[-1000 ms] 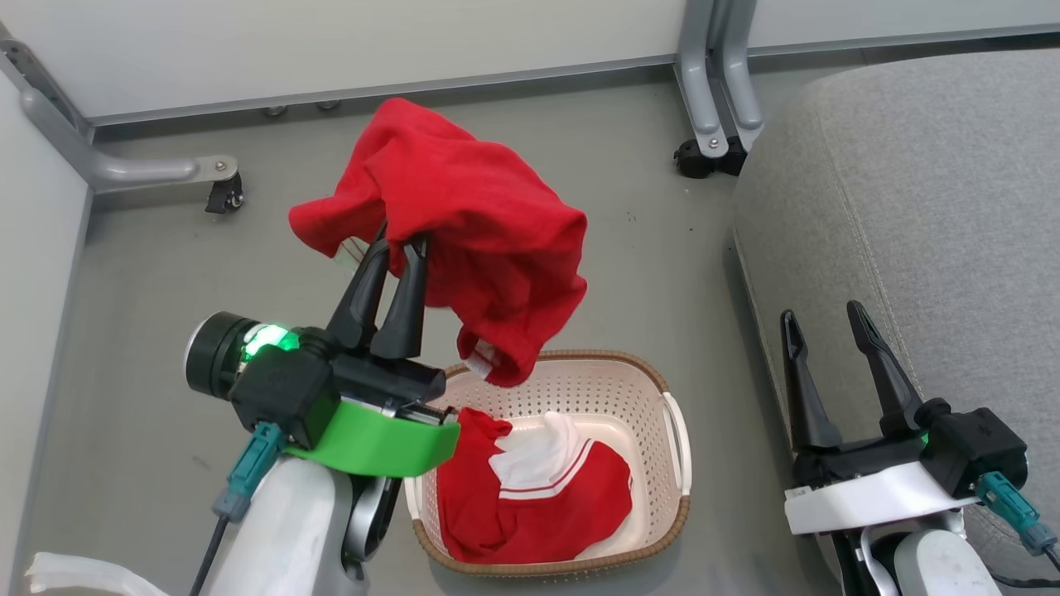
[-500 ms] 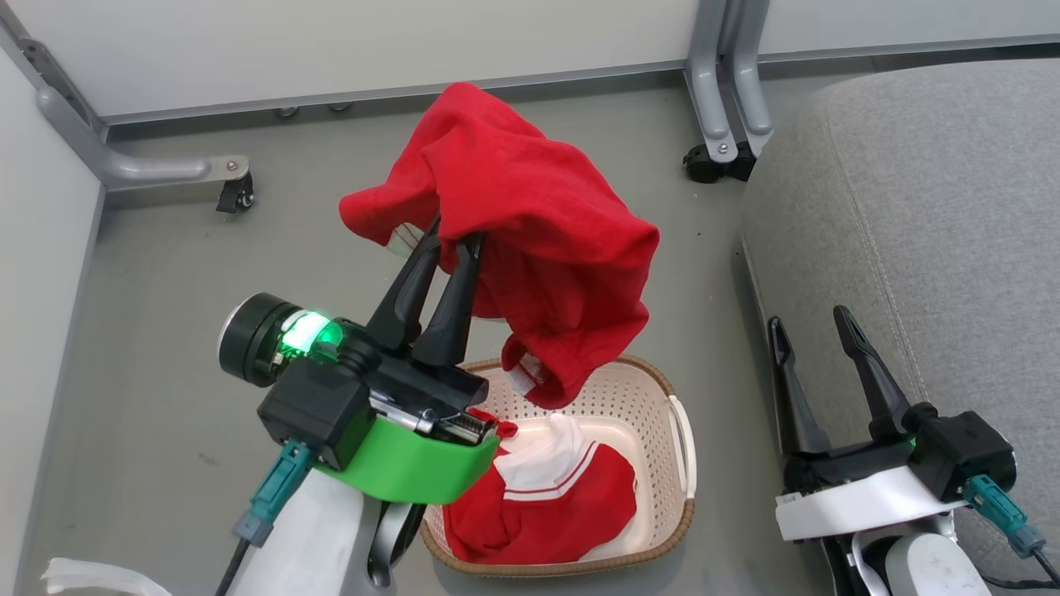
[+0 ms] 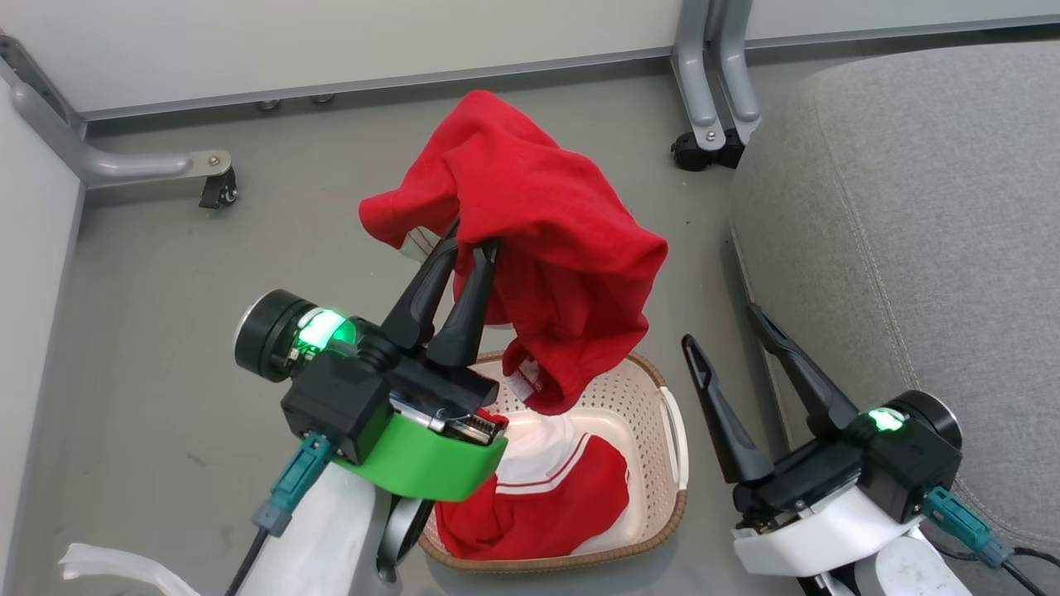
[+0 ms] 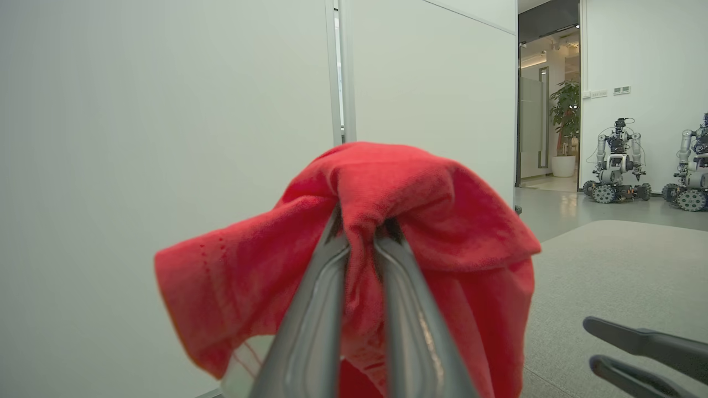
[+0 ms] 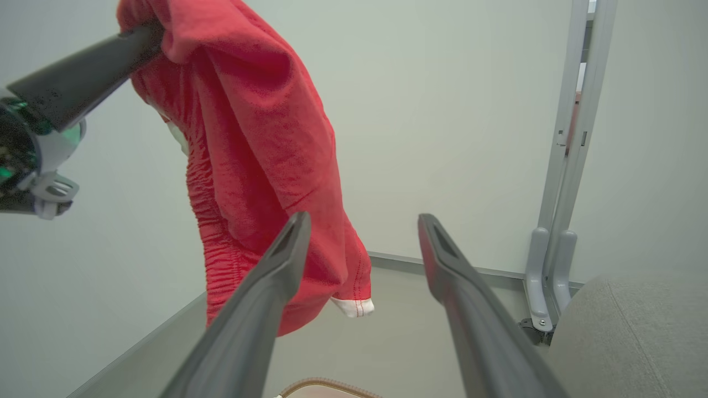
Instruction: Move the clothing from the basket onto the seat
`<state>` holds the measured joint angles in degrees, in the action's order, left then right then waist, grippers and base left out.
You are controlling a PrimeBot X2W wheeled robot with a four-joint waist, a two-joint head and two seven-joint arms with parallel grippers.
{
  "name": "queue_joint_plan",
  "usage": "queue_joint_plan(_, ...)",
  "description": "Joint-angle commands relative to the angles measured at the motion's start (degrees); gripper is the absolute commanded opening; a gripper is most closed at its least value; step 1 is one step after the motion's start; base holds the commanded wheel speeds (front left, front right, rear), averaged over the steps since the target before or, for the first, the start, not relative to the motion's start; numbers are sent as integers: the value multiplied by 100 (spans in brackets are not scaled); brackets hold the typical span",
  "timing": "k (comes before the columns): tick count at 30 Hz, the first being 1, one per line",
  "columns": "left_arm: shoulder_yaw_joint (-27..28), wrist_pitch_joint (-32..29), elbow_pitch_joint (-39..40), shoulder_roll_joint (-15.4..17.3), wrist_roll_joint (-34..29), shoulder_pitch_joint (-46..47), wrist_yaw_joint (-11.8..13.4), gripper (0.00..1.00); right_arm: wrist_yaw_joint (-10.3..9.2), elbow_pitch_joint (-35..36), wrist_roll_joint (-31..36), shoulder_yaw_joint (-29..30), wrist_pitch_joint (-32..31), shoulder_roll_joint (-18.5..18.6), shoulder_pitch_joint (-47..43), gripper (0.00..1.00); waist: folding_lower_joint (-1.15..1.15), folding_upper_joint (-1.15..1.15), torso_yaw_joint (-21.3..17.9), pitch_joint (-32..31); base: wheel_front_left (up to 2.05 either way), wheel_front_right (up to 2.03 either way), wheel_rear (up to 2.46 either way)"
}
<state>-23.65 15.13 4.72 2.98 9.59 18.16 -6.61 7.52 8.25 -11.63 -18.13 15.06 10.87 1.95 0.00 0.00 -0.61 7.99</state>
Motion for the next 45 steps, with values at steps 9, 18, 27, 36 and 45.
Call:
queue_joint_plan(9, -311, 3, -80, 40, -90, 153, -71, 0, -5, -57, -296, -620, 19, 437, 527, 100, 0, 0, 33, 70, 0, 0, 0)
queue_joint_plan(18, -751, 3, -45, 94, -118, 218, -88, 0, -6, -472, -365, -1000, 19, 585, 992, 100, 0, 0, 179, 112, 0, 0, 0)
queue_joint_plan(27, -1229, 3, -46, 173, -25, 181, -94, 0, -6, -796, -218, -1247, 19, 521, 1241, 100, 0, 0, 246, 42, 0, 0, 0)
queue_joint_plan(36, -1250, 3, -104, 210, 72, 175, -92, 0, -6, -823, 9, -1194, 19, 421, 1290, 100, 0, 0, 289, 4, 0, 0, 0)
queue_joint_plan(45, -1572, 3, -131, 282, 225, 264, -91, 0, -6, -1002, 203, -1161, 19, 180, 1401, 100, 0, 0, 299, -5, 0, 0, 0)
